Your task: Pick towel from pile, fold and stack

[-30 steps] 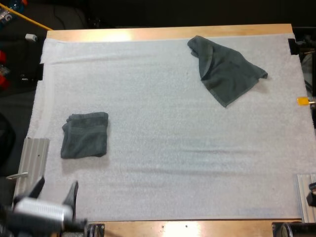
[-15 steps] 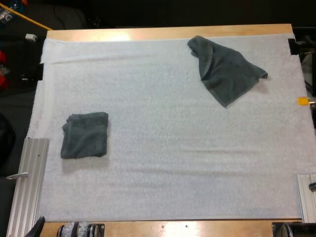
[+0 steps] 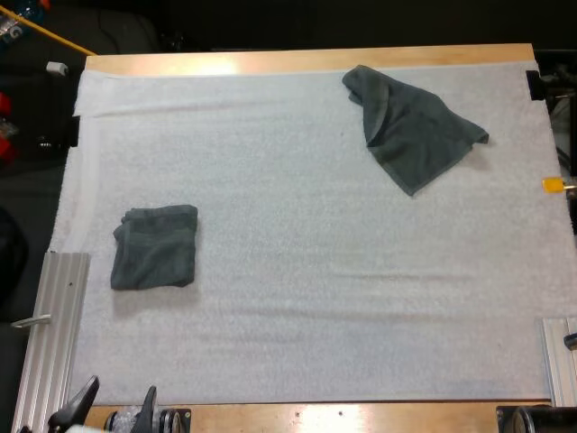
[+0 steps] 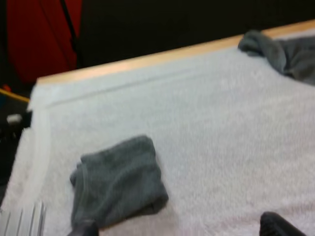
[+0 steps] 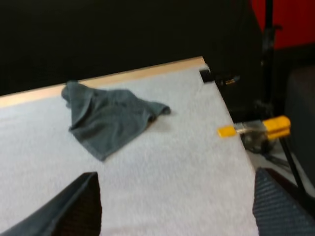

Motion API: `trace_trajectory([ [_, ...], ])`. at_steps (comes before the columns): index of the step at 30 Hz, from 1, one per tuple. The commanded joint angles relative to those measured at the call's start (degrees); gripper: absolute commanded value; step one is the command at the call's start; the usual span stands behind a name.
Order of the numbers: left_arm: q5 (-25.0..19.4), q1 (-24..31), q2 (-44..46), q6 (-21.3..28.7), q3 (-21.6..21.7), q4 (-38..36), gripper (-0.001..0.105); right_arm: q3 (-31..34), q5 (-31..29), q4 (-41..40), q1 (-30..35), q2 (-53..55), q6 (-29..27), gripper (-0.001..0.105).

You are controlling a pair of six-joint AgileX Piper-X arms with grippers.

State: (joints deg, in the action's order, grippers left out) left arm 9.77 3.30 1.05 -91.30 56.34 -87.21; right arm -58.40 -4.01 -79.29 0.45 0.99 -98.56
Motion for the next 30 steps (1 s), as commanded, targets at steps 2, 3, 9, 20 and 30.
trace_trajectory([
  [2, -0.13, -0.08, 7.85, -0.06, -2.23, 2.77, 0.062, 1.59, 0.42, 4.73, -0.05, 2.26, -0.19, 0.063],
  [3, -0.13, -0.08, 7.86, -0.06, -3.03, 3.69, 0.062, 2.14, 0.42, 6.07, -0.05, 2.25, -0.19, 0.063],
  [9, 0.56, -0.08, 7.78, -0.06, -9.72, 13.82, 0.062, 7.96, 0.42, 12.83, -0.05, 2.14, -0.19, 0.063],
  [20, 0.85, -0.08, 7.72, -0.06, -21.59, 25.03, 0.062, 20.35, 0.42, 17.86, -0.05, 2.03, -0.19, 0.063],
  [30, 0.99, -0.08, 7.50, -0.06, -25.49, 26.54, 0.062, 27.22, 0.31, 19.10, -0.05, 2.03, -0.19, 0.063],
])
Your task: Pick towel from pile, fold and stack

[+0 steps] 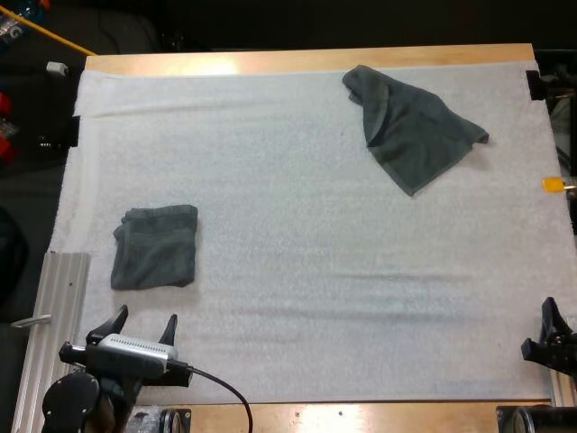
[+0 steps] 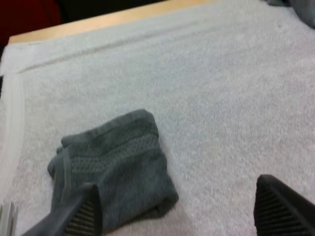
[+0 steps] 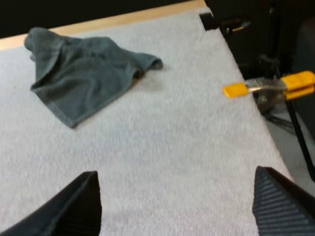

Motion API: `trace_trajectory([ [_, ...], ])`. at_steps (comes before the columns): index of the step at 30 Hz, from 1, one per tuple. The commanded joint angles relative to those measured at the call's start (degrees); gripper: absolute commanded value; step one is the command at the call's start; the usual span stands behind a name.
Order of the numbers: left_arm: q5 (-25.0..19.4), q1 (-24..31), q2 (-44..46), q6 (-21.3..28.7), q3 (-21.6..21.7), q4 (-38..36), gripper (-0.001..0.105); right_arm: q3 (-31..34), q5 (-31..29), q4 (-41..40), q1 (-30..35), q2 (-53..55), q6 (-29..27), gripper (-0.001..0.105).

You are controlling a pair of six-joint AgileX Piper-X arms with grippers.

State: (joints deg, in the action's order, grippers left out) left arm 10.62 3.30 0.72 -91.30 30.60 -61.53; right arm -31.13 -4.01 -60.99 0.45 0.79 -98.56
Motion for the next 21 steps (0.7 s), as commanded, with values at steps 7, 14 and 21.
trace_trajectory([
  [7, 0.14, -0.08, 7.83, -0.06, 0.25, 0.37, 0.062, 0.61, 0.31, 1.42, -0.05, 2.24, -0.19, 0.063],
  [14, 0.31, -0.62, 7.83, -0.06, -0.23, 1.45, 0.062, 0.61, 0.03, 1.42, -0.05, 2.24, -0.19, 0.063],
  [21, 0.31, -2.14, 7.83, -0.06, -0.27, 1.60, 0.062, 0.61, 0.03, 1.42, -0.05, 2.24, -0.19, 0.063],
])
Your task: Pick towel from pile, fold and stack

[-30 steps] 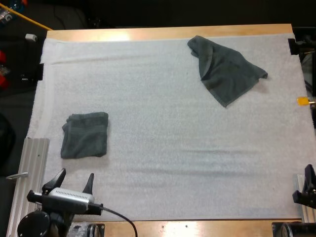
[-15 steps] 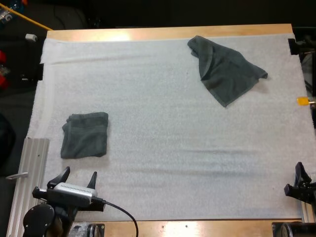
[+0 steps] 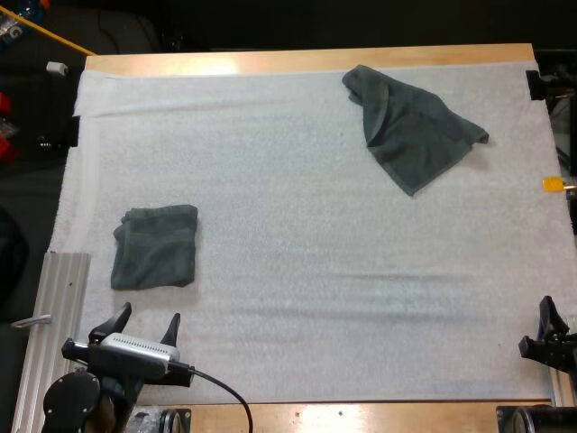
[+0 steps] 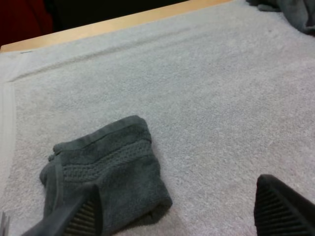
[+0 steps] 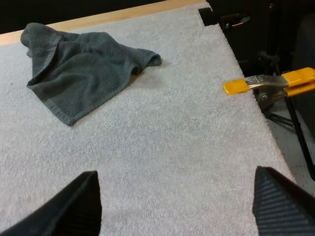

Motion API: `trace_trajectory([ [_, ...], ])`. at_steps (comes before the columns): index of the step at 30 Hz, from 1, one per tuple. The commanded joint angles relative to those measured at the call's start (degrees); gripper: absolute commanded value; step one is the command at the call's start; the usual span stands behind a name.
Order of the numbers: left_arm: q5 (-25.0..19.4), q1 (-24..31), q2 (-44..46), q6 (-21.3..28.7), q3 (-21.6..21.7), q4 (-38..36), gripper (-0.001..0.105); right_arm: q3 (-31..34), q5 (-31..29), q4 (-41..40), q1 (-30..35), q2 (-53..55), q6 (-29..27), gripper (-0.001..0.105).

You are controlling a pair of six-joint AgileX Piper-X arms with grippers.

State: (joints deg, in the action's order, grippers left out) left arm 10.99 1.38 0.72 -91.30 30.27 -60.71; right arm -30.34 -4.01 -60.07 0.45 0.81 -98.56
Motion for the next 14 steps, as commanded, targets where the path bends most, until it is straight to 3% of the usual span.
trace_trajectory([
  [1, -0.07, -0.50, 7.83, -0.06, 0.06, 0.78, 0.062, -0.19, 0.03, 0.51, -0.05, 2.21, -0.19, 0.063],
  [14, -0.07, -1.88, 7.83, -0.06, 0.06, 0.78, 0.062, -0.19, 0.03, 0.72, -0.05, 2.21, -0.19, 0.063],
])
